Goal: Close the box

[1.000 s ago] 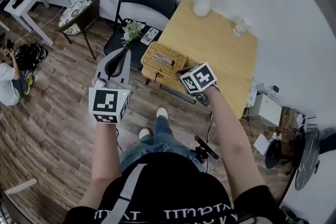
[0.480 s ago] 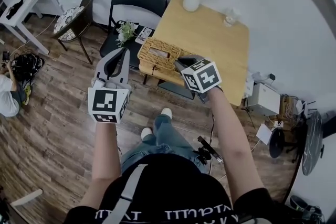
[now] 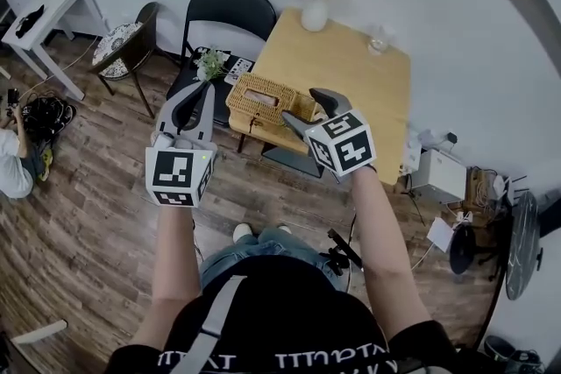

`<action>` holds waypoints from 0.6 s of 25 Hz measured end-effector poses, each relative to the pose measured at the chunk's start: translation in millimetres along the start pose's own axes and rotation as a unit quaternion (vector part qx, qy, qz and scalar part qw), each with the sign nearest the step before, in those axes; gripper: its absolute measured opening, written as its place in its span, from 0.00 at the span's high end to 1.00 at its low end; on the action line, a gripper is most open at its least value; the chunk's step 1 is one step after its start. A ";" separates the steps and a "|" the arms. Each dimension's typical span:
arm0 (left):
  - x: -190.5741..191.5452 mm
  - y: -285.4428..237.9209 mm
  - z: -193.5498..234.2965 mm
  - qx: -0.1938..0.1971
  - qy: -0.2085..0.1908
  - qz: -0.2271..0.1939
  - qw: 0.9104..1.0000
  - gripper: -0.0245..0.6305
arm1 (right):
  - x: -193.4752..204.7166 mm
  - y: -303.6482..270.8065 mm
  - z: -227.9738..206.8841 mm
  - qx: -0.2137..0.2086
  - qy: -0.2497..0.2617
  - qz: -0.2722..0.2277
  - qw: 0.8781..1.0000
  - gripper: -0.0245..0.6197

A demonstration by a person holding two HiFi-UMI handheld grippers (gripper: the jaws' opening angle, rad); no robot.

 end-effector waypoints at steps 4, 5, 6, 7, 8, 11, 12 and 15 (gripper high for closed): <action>-5.8 -1.8 -7.3 -0.007 -0.002 -0.007 1.000 0.94 | -11.0 26.8 -8.1 0.042 0.014 -0.030 0.999 0.50; -8.2 -2.8 -9.9 -0.008 -0.003 -0.009 1.000 0.94 | -13.7 34.7 -11.2 0.053 0.014 -0.039 0.998 0.54; -11.0 -4.0 -12.6 -0.010 -0.004 -0.012 1.000 0.94 | -16.2 42.8 -14.8 0.066 0.014 -0.048 0.997 0.60; -13.9 -5.2 -15.3 -0.011 -0.005 -0.014 1.000 0.94 | -18.1 50.7 -18.8 0.080 0.013 -0.057 0.995 0.66; -17.0 -6.4 -18.1 -0.012 -0.006 -0.017 1.000 0.94 | -19.5 58.2 -23.0 0.096 0.014 -0.064 0.993 0.74; -27.0 -9.0 -25.0 -0.016 -0.013 -0.026 0.999 0.94 | -21.9 77.2 -34.4 0.134 0.017 -0.084 0.987 0.93; -30.5 -9.5 -26.9 -0.018 -0.015 -0.030 0.999 0.94 | -23.1 82.8 -37.4 0.138 0.014 -0.093 0.986 0.94; -40.5 -9.6 -32.7 -0.021 -0.024 -0.040 0.999 0.94 | -29.3 100.5 -44.6 0.148 -0.002 -0.123 0.981 0.94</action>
Point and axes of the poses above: the fingertips, and each gripper's own axes: y backward along the fingers, z to its left, x out of its underside, the point moved 4 cm from there along y, backward along the fingers, and after that the axes turned 13 degrees about y, right-handed, at the moved point
